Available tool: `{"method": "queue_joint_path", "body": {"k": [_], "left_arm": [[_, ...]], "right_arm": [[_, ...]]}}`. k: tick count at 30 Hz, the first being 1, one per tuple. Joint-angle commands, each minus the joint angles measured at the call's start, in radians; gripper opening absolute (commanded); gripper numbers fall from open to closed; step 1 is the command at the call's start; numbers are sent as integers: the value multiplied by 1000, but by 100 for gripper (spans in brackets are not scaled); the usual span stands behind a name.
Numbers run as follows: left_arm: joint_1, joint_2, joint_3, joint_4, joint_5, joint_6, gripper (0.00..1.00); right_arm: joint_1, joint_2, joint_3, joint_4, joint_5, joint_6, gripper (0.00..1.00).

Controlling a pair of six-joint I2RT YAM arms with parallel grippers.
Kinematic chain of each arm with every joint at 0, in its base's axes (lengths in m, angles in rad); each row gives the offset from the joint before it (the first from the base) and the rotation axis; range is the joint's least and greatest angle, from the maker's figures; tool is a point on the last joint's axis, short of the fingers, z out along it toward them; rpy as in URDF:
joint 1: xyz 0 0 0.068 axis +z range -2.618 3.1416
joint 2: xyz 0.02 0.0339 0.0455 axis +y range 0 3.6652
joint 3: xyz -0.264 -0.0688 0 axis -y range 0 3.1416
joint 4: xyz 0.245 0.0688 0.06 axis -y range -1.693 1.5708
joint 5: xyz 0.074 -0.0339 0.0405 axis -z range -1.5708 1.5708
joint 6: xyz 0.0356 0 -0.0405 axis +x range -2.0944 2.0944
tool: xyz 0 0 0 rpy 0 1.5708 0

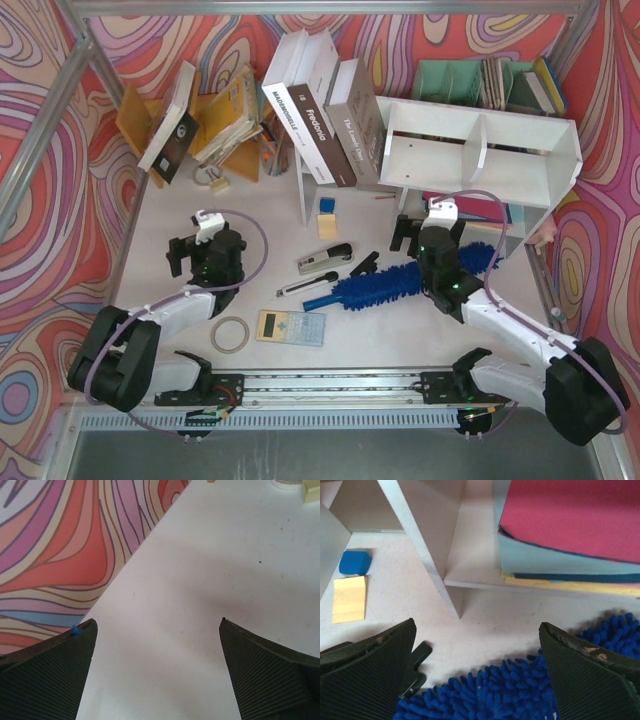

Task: Dust the bookshelf with a duster

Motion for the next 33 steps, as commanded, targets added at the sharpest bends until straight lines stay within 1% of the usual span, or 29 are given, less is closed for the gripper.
{"method": "queue_joint_path", "body": {"k": [1,3,6,8,9,10,11,12,15,16,19,22,25,28,30,32,33], "left_arm": [[89,2,-78,281,152,48,98],[125,47,-116,390,200,61,98],[138,124,-167,586,305,129,98],[150,163,-169,621,338,129,98],[153,164,-163,612,339,118,98],[162,155,-165,588,377,96,98],[183,151,-172,577,446,69,98],[197,167,-178,604,482,55,98],[208,243,-193,732,458,62,98],[210,239,-191,720,469,52,98],[244,203,-160,591,549,17,98],[281,195,-149,545,609,-12,98],[290,201,-163,577,627,-15,98],[329,207,-159,545,695,-49,98],[342,285,-152,636,704,-35,98],[350,227,-123,475,735,-66,98],[352,253,-131,537,731,-55,98]], "right_arm": [[-41,31,-27,177,12,-131,99],[-75,53,-47,228,1,-142,99],[-130,96,-74,296,5,-170,99],[-163,126,-104,360,3,-186,99],[-183,137,-122,397,-9,-188,99],[-202,146,-136,425,-26,-192,99],[-216,158,-147,448,-36,-193,99],[-226,170,-156,468,-37,-201,99],[-245,213,-179,549,-51,-239,99],[-252,220,-181,553,-60,-238,99],[-268,250,-202,608,-99,-235,99],[-280,294,-217,652,-115,-233,99],[-288,319,-253,759,-130,-239,99],[-304,361,-265,821,-152,-244,99],[-315,390,-271,860,-180,-242,99],[-321,418,-272,887,-202,-242,99],[-324,425,-273,895,-209,-247,99]]}}
